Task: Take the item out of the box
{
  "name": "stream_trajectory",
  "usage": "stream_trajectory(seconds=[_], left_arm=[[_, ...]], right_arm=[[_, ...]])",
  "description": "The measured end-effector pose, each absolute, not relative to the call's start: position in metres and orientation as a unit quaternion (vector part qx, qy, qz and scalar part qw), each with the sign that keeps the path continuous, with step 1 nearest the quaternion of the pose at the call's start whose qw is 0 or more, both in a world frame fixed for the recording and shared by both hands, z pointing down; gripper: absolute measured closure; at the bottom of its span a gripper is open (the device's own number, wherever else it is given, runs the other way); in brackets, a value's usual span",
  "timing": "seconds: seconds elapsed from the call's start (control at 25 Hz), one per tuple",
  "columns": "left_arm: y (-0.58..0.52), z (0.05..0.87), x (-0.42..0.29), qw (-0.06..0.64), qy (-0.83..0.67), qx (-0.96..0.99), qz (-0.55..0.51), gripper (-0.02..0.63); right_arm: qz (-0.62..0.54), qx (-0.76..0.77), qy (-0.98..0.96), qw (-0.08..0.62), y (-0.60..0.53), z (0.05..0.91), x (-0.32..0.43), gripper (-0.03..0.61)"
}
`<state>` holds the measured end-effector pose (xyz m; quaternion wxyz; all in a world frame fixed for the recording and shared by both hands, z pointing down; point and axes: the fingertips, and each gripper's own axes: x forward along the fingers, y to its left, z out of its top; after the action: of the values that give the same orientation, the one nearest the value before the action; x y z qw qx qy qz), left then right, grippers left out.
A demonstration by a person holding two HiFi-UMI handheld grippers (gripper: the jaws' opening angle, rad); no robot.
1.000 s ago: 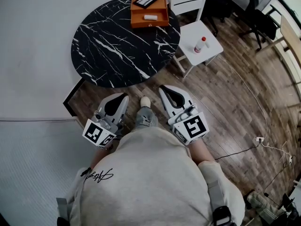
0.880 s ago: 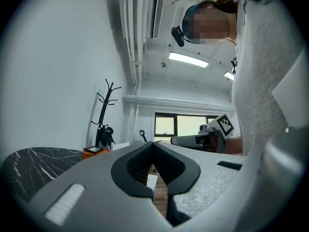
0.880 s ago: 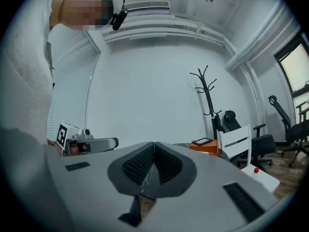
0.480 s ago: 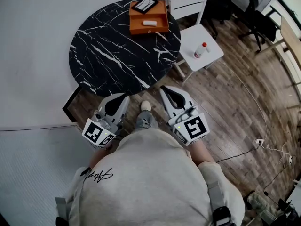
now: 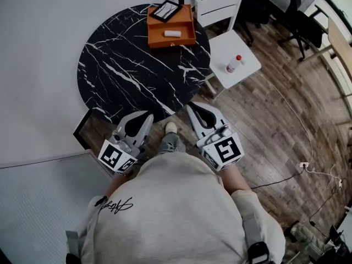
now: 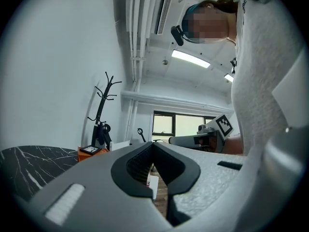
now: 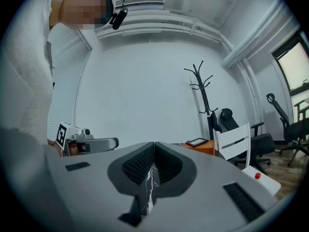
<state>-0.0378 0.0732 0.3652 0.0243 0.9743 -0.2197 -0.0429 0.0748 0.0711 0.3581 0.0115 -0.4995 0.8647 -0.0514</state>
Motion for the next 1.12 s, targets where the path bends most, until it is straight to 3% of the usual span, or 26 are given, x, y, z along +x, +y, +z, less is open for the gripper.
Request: stream_trajectory(seconds=[1.12], left_arm=[[-0.083, 0.352, -0.042, 0.018, -0.172, 0.984, -0.043, 0.614]], right_arm=[[-0.052, -0.543, 0.838, 0.017, -0.071, 0.350, 0.071, 0.568]])
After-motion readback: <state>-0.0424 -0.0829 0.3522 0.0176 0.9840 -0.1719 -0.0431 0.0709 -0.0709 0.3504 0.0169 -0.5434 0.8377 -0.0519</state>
